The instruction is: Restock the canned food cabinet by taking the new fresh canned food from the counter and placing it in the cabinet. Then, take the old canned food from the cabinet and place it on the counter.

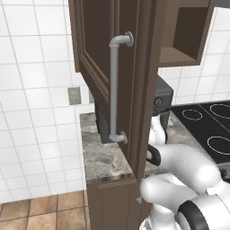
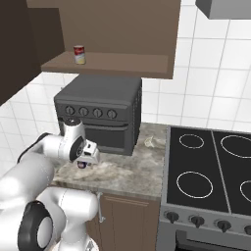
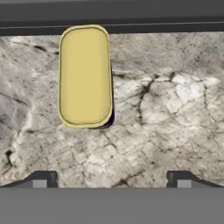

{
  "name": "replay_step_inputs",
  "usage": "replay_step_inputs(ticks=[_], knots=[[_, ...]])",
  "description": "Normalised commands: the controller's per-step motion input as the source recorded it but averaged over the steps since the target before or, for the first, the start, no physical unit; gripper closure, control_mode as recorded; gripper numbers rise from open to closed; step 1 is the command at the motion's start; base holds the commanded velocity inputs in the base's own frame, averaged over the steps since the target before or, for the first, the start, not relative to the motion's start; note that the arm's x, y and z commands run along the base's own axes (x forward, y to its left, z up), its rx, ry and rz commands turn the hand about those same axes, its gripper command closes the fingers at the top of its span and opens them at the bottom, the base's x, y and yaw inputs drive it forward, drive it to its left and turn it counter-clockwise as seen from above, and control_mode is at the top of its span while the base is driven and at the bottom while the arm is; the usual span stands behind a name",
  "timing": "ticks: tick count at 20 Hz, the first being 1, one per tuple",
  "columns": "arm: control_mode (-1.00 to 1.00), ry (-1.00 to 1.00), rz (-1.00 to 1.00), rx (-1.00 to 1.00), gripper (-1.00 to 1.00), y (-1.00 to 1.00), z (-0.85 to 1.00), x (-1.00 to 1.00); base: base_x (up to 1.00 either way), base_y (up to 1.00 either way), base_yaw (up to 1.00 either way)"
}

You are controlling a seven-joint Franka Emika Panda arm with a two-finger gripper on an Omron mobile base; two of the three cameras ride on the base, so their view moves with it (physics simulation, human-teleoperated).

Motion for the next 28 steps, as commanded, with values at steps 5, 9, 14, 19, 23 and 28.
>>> replay_step_inputs(ticks=[5, 9, 14, 19, 23, 28], knots=[[-1.00, 0.00, -0.03, 0.00, -1.00, 0.00, -0.10, 0.06, 0.00, 0.00, 0.00], [-1.00, 0.00, -0.04, 0.00, -1.00, 0.19, -0.24, 0.26, 0.00, 0.00, 0.00], [-1.00, 0.00, -0.02, 0.00, -1.00, 0.14, -0.26, 0.30, 0.00, 0.00, 0.00], [-1.00, 0.00, -0.01, 0.00, -1.00, 0.02, -0.17, 0.35, 0.00, 0.00, 0.00], [-1.00, 0.00, 0.00, 0.00, -1.00, 0.01, -0.14, 0.35, 0.00, 0.00, 0.00], [-1.00, 0.00, 0.00, 0.00, 1.00, 0.00, -0.07, 0.10, 0.00, 0.00, 0.00]])
